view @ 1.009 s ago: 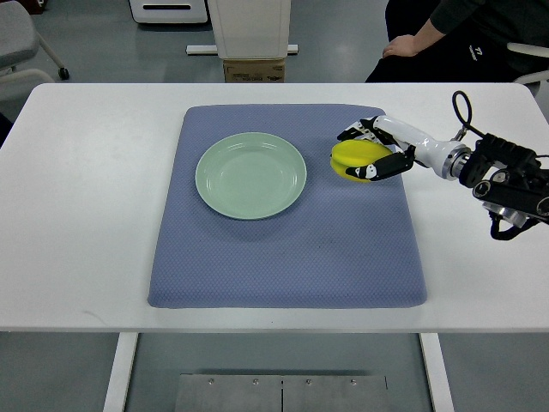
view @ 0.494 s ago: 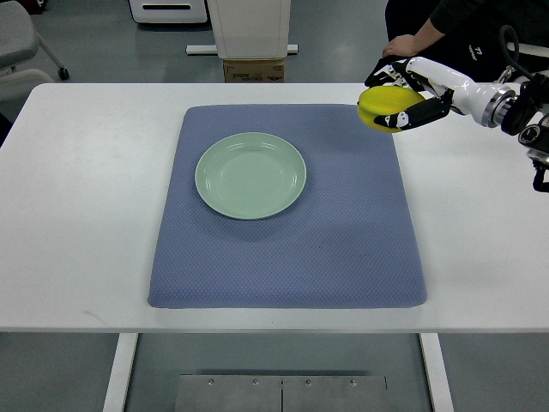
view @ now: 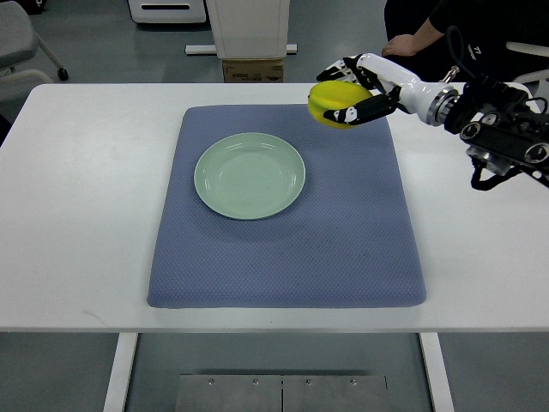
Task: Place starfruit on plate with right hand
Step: 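Carry the starfruit over the green plate and lower it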
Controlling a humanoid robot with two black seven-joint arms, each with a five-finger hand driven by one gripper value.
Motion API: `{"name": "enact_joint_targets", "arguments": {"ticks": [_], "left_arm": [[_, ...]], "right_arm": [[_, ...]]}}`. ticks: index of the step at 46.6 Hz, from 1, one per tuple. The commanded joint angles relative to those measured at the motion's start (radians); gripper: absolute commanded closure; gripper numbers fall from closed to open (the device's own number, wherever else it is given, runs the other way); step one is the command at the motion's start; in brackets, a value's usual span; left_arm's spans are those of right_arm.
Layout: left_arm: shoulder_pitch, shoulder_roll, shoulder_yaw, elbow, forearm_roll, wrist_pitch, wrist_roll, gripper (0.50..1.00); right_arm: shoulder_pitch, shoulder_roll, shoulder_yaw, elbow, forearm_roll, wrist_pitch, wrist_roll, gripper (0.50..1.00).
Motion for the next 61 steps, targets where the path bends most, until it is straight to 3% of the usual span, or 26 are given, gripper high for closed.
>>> {"name": "enact_joint_targets", "arguments": {"ticks": [1,18,47,49,50,57,61], "left_arm": [[0.000,0.000,0.000,0.000,0.000,0.000,0.000,0.500],[0.000,0.000,0.000,0.000,0.000,0.000,0.000,0.500],[0.001,0.000,0.000,0.000,0.000,0.000,0.000,0.500],[0.001,0.000,0.000,0.000,0.000,0.000,0.000,0.500],[0.000,0.000,0.000,0.000,0.001,0.000,0.000,0.500],[0.001,0.000,0.000,0.000,0.000,0.000,0.000,0.500],[0.001,0.000,0.000,0.000,0.000,0.000,0.000,0.500]], "right_arm": [[0.000,0.058,0.000,-0.032,0.008,0.000,-0.002,1.000],[-0.006,0.232,-0.002,-0.137,0.008,0.012,-0.011,1.000],[-0.109,0.270,0.032,-0.180,0.008,-0.003,-0.025,1.000],[-0.110,0.270,0.041,-0.181,0.014,-0.006,-0.025,0.871],[-0.112,0.270,0.046,-0.181,0.017,-0.006,-0.027,0.831],[-0.124,0.270,0.053,-0.190,0.023,-0.008,-0.043,0.745],[-0.127,0.270,0.056,-0.190,0.023,-0.017,-0.043,0.595]]}}
